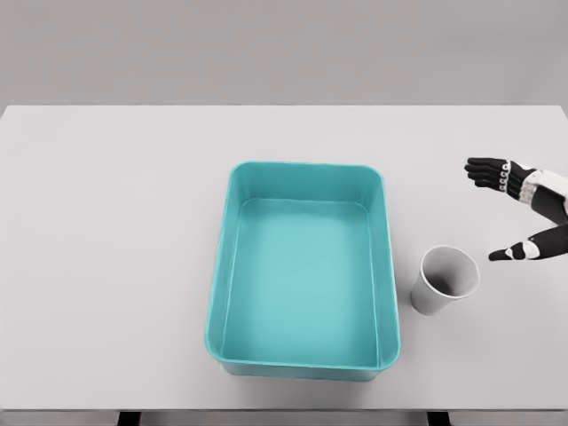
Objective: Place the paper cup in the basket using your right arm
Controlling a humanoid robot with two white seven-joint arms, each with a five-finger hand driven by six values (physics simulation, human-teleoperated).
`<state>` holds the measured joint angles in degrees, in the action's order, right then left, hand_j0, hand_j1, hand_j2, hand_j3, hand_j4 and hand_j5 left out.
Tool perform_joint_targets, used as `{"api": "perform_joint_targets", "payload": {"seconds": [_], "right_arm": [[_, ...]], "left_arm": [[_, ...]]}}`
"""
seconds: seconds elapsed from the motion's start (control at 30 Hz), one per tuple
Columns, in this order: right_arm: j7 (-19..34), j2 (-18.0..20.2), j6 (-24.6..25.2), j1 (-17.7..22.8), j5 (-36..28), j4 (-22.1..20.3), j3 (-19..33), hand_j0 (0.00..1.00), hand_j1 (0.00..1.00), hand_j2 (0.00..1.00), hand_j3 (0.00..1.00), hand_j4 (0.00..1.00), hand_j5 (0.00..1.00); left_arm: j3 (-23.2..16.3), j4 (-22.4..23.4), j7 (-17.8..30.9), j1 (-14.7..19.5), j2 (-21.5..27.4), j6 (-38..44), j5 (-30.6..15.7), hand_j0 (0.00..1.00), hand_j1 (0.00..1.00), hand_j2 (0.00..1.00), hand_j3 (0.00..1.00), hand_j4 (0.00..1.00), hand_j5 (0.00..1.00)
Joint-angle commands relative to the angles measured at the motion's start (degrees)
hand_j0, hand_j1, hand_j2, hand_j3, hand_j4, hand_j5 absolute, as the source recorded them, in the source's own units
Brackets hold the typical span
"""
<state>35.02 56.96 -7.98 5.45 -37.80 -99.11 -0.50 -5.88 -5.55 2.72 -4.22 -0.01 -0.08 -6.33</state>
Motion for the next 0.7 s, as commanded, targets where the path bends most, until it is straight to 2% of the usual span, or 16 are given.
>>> {"api": "perform_joint_targets", "payload": {"seconds": [0.0, 0.1, 0.17, 0.33, 0.47, 0.53, 0.67], "right_arm": [[-0.02, -0.01, -0.11, 0.00, -0.79, 0.24, 0.06, 1.00, 1.00, 1.00, 1.00, 1.00, 1.00], [-0.02, -1.50, -0.64, 2.11, -0.79, 0.32, 0.15, 1.00, 1.00, 1.00, 1.00, 1.00, 1.00], [-0.02, -1.85, -0.72, 2.90, -0.96, 1.46, 0.32, 1.00, 1.00, 1.00, 1.00, 1.00, 1.00], [-0.02, -5.63, -4.15, 5.80, -1.23, 4.72, 0.32, 1.00, 1.00, 1.00, 1.00, 1.00, 1.00], [-0.02, -5.45, -5.12, 7.12, -2.19, 4.98, 0.50, 1.00, 1.00, 1.00, 1.00, 1.00, 1.00], [-0.02, -5.54, -7.13, 7.65, -2.19, 7.79, 0.50, 1.00, 1.00, 1.00, 1.00, 1.00, 1.00], [-0.02, -5.54, -10.65, 10.20, -2.19, 9.46, 0.50, 1.00, 1.00, 1.00, 1.00, 1.00, 1.00]], "left_arm": [[0.08, 0.01, 0.01, 0.00, 0.01, 0.00, 0.00, 1.00, 1.00, 1.00, 1.00, 1.00, 1.00], [-0.01, 0.01, 0.01, 0.00, 0.01, 0.00, 0.00, 1.00, 1.00, 1.00, 1.00, 1.00, 1.00], [-0.01, 0.01, 0.01, 0.00, 0.01, 0.00, 0.00, 1.00, 1.00, 1.00, 1.00, 1.00, 1.00], [0.08, 0.01, 0.01, 0.00, 0.01, 0.00, 0.00, 1.00, 1.00, 1.00, 1.00, 1.00, 1.00], [-0.01, 0.01, 0.01, 0.00, 0.01, 0.00, 0.00, 1.00, 1.00, 1.00, 1.00, 1.00, 1.00], [-0.01, 0.01, 0.01, 0.00, 0.01, 0.00, 0.00, 1.00, 1.00, 1.00, 1.00, 1.00, 1.00], [-0.01, 0.01, 0.01, 0.00, 0.01, 0.00, 0.00, 1.00, 1.00, 1.00, 1.00, 1.00, 1.00]]}}
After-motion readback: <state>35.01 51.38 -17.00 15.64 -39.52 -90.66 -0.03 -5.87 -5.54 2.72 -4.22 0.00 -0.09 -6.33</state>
